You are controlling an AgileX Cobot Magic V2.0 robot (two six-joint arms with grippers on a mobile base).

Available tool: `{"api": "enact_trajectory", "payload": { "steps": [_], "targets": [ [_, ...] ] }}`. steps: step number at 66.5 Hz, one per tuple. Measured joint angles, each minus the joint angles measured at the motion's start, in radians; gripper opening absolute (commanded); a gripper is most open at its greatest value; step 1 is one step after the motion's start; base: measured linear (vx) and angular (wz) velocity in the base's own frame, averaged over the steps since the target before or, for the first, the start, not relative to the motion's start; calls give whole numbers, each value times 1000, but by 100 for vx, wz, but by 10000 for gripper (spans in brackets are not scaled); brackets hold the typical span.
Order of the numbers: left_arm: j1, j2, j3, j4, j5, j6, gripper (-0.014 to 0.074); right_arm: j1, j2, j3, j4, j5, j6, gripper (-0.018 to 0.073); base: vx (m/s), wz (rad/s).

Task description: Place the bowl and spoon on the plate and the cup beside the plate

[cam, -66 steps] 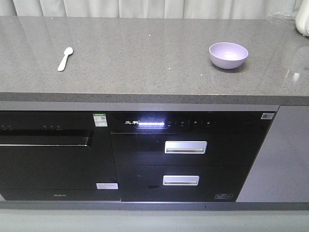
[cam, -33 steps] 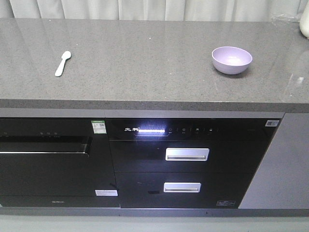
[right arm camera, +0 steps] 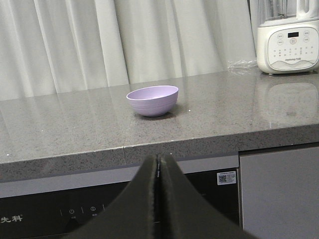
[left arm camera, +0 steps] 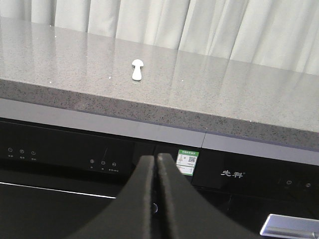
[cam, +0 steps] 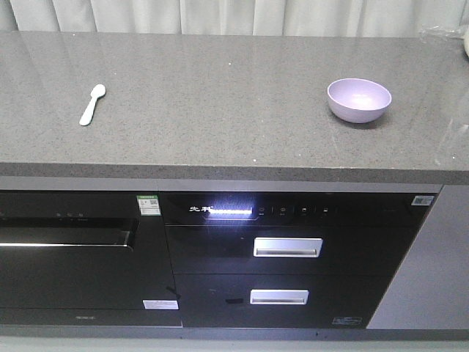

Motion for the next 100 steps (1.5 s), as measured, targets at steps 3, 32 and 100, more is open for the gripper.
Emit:
{"api": "enact_trajectory", "payload": {
  "steps": [3,32,100],
  "targets": [
    [0,0,0,0,0,0,-7,0,0,0,0,0,0,-4,7,0],
    [0,0,0,0,0,0,-7,0,0,0,0,0,0,-4,7,0],
    [0,0,0,0,0,0,-7,0,0,0,0,0,0,-4,5,0]
  ]
}}
